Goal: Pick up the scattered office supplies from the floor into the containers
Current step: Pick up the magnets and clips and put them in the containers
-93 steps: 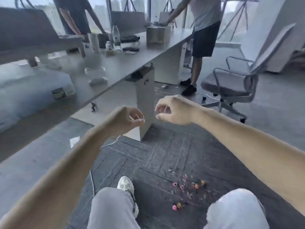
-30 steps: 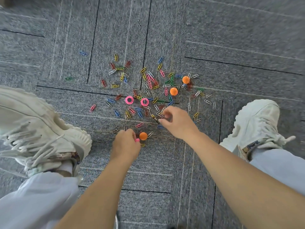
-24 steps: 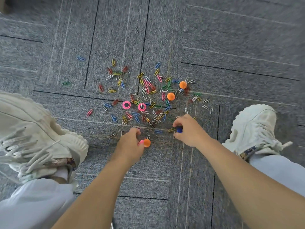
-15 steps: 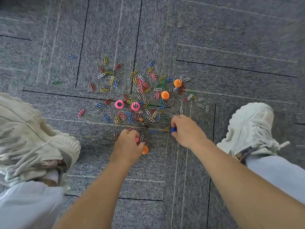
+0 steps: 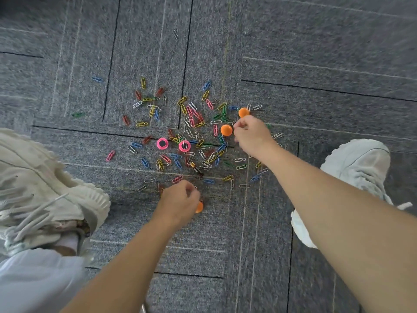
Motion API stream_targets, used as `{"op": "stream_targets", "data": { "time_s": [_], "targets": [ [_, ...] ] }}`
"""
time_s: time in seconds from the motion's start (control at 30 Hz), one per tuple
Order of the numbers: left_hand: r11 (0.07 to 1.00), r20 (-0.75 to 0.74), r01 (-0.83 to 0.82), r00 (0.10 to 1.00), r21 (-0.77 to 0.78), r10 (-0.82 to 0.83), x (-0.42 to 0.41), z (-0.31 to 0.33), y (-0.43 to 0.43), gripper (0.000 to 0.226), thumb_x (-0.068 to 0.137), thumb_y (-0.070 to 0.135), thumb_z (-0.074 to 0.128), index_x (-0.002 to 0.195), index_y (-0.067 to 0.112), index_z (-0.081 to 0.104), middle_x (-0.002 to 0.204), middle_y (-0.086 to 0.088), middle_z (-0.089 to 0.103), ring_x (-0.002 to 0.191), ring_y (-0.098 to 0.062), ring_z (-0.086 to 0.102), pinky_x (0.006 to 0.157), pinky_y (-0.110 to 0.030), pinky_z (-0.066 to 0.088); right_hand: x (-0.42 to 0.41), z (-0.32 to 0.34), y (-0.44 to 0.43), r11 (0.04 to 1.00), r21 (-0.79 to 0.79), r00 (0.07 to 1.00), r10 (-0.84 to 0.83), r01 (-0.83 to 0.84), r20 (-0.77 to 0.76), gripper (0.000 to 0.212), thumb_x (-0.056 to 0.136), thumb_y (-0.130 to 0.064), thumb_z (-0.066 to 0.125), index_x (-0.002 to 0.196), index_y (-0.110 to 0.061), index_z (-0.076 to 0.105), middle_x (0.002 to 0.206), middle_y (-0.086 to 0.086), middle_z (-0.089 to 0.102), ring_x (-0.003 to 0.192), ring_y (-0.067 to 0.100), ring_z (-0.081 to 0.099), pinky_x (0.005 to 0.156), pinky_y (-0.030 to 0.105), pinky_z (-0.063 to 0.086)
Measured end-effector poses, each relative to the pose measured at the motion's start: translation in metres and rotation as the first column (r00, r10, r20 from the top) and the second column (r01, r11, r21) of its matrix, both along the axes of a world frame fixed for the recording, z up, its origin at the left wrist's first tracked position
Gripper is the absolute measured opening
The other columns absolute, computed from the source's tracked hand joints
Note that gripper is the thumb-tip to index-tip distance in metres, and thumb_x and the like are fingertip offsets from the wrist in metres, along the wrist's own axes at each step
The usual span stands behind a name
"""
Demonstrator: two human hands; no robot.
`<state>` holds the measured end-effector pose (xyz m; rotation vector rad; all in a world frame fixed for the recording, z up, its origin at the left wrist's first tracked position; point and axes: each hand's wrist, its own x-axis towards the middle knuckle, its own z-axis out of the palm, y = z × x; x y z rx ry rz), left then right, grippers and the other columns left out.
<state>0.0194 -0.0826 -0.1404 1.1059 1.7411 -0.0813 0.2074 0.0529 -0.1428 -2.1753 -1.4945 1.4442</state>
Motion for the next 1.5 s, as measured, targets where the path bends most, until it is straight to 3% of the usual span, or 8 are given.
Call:
{"op": "stream_targets", "data": {
  "time_s": [0.13, 0.33, 0.57, 0.73, 0.9, 1.0, 1.27, 1.5],
  "targets": [
    [0.952, -0.211, 0.297, 0.929, -0.070, -0.305, 0.003, 0.001, -0.010, 0.028, 0.087, 0.041, 0.070, 0.103, 0.020, 0.061, 0.096, 0.002, 0.063, 0.084, -0.017, 0.061, 0.078, -0.036, 0.055, -0.006, -0.015, 0.012, 0.893, 0.158, 0.877, 0.356, -0.421, 0.324, 0.030, 0.097, -0.028, 0.060, 0.125, -0.019, 0.056, 0.109, 0.006, 0.057, 0.092, 0.025, 0.057, 0.079, 0.039, 0.050],
    [0.978, -0.271, 0.207, 0.942, 0.014, -0.196, 0.007, -0.003, -0.013, 0.030, 0.081, 0.039, 0.077, 0.095, 0.023, 0.056, 0.092, 0.005, 0.060, 0.081, -0.017, 0.059, 0.075, -0.039, 0.055, -0.006, -0.021, 0.024, 0.877, 0.093, 0.834, 0.409, -0.472, 0.370, 0.011, 0.091, -0.027, 0.068, 0.092, -0.023, 0.058, 0.099, 0.004, 0.057, 0.086, 0.028, 0.058, 0.070, 0.036, 0.048],
    [0.995, -0.047, 0.094, 0.995, 0.034, -0.093, 0.018, 0.000, -0.005, 0.014, 0.095, 0.027, 0.052, 0.083, 0.020, 0.052, 0.079, -0.001, 0.059, 0.068, -0.020, 0.055, 0.068, -0.039, 0.053, 0.008, 0.001, 0.043, 0.987, -0.141, 0.989, 0.065, -0.083, -0.132, 0.024, 0.091, -0.028, 0.050, 0.071, -0.015, 0.044, 0.065, 0.010, 0.040, 0.054, 0.020, 0.035, 0.053, 0.030, 0.028],
    [0.991, -0.044, -0.064, 0.997, 0.117, 0.070, 0.038, 0.003, 0.009, 0.019, 0.092, 0.022, 0.057, 0.077, 0.015, 0.047, 0.075, 0.000, 0.053, 0.063, -0.016, 0.044, 0.056, -0.032, 0.037, 0.029, 0.008, 0.029, 0.917, -0.385, 0.859, -0.277, 0.103, -0.431, 0.023, 0.100, -0.025, 0.043, 0.082, -0.014, 0.054, 0.058, 0.001, 0.047, 0.044, 0.013, 0.035, 0.045, 0.022, 0.028],
    [0.983, -0.064, -0.124, 0.989, 0.136, 0.133, 0.038, 0.002, 0.019, 0.016, 0.095, 0.022, 0.061, 0.107, 0.022, 0.049, 0.089, 0.005, 0.056, 0.074, -0.007, 0.052, 0.059, -0.021, 0.037, 0.050, 0.006, 0.031, 0.907, -0.397, 0.807, -0.338, 0.142, -0.484, 0.034, 0.106, -0.038, 0.041, 0.095, -0.012, 0.060, 0.052, -0.002, 0.040, 0.043, 0.012, 0.029, 0.047, 0.024, 0.023],
    [0.982, -0.049, -0.098, 0.993, 0.161, 0.107, 0.034, 0.000, 0.019, 0.028, 0.098, 0.020, 0.056, 0.124, 0.024, 0.047, 0.108, 0.004, 0.056, 0.093, -0.011, 0.055, 0.081, -0.030, 0.050, 0.052, 0.004, 0.032, 0.883, -0.433, 0.766, -0.402, 0.179, -0.502, 0.035, 0.106, -0.039, 0.040, 0.094, -0.013, 0.061, 0.053, -0.003, 0.042, 0.042, 0.011, 0.029, 0.046, 0.024, 0.024],
    [0.910, 0.102, -0.405, 0.913, 0.092, 0.396, 0.024, 0.010, 0.019, 0.027, 0.093, -0.003, 0.057, 0.111, 0.015, 0.066, 0.097, 0.002, 0.071, 0.086, -0.010, 0.068, 0.072, -0.020, 0.056, 0.055, 0.010, 0.024, 0.815, -0.531, 0.609, -0.547, 0.231, -0.574, 0.019, 0.099, -0.008, 0.042, 0.096, -0.012, 0.061, 0.072, 0.005, 0.059, 0.054, 0.013, 0.043, 0.051, 0.024, 0.028],
    [0.980, -0.207, -0.166, 0.961, 0.105, 0.185, 0.053, -0.001, 0.011, 0.027, 0.085, 0.050, 0.069, 0.091, 0.026, 0.058, 0.084, 0.008, 0.062, 0.076, -0.010, 0.060, 0.073, -0.033, 0.055, 0.052, 0.003, 0.010, 0.841, -0.503, 0.688, -0.486, 0.201, -0.539, 0.019, 0.096, -0.008, 0.039, 0.089, -0.012, 0.057, 0.072, 0.002, 0.054, 0.051, 0.012, 0.040, 0.050, 0.025, 0.025]
  ]
}}
